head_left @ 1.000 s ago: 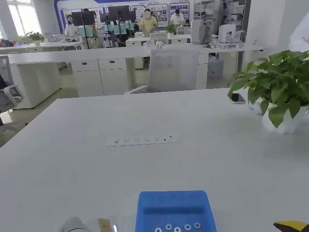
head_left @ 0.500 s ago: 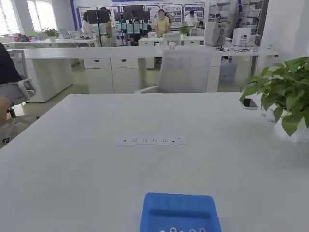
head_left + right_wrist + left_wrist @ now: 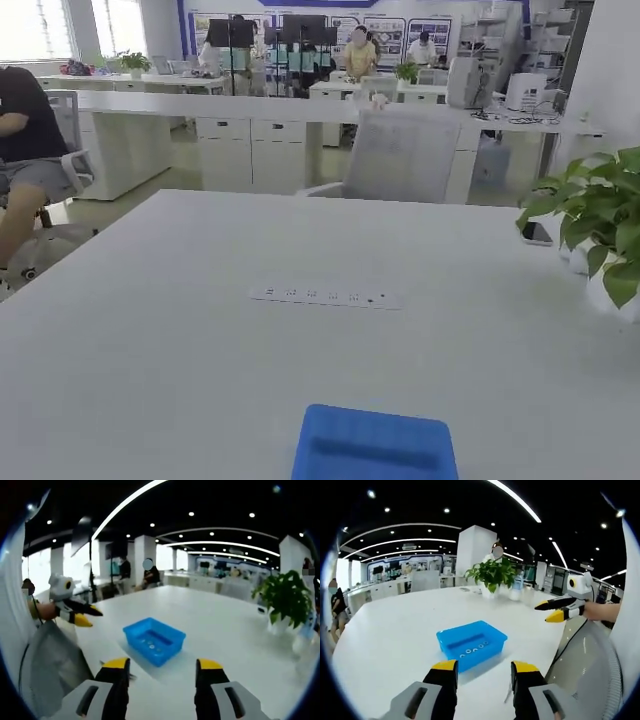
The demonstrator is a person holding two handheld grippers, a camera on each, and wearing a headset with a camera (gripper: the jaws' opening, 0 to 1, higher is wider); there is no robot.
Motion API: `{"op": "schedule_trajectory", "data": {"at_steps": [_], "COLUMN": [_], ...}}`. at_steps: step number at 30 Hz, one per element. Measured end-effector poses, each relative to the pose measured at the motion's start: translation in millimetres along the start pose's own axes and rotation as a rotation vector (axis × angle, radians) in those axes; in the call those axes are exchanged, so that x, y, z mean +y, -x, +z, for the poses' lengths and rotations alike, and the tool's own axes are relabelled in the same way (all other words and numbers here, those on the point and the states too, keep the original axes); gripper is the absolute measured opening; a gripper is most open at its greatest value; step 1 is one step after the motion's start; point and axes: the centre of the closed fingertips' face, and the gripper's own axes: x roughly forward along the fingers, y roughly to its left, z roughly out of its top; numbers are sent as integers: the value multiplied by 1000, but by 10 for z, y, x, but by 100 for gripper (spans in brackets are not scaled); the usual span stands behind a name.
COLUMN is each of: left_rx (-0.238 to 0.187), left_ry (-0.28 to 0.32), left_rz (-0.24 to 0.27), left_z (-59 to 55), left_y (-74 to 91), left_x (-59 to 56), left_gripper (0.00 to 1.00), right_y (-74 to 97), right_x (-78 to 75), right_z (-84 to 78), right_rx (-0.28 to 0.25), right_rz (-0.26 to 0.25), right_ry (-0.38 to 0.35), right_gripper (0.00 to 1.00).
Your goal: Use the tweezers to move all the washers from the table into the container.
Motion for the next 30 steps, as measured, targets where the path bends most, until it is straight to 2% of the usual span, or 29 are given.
{"op": "schedule_trajectory", "data": {"at_steps": [4,6,8,10,12,14,16,20,23,25,30], "left_rx": [-62,-59,-67,-77,-80,-84,-101,-162,-183,-190,-183], "left_ry": [0,-40,-48,-22,41,59,67,90,100,100,68], "left_rz": [45,79,85,81,68,79,90,104,111,112,125], "left_z": [80,77,84,84,61,56,79,178,204,216,219], "left_y": [19,23,18,8,-17,-21,2,40,47,46,45], "left_x": [64,111,131,149,157,200,222,244,262,261,248], "left_gripper": [55,61,65,71,79,86,87,89,94,99,99], "right_y": [-27,-46,-62,-65,-70,-75,-76,-67,-63,-65,-73], "right_x": [32,23,-8,2,18,31,38,63,69,64,62], "right_z": [-19,-71,-93,-96,-101,-93,-86,-27,12,19,23], "right_rx": [-13,2,3,5,12,14,13,-12,-34,-38,-35], "right_rz": [17,27,24,26,28,26,26,25,24,19,5], "right_ry": [-17,-37,-34,-38,-36,-26,-21,-23,-37,-34,-4], "right_gripper": [52,53,54,54,54,55,56,59,61,62,67]}}
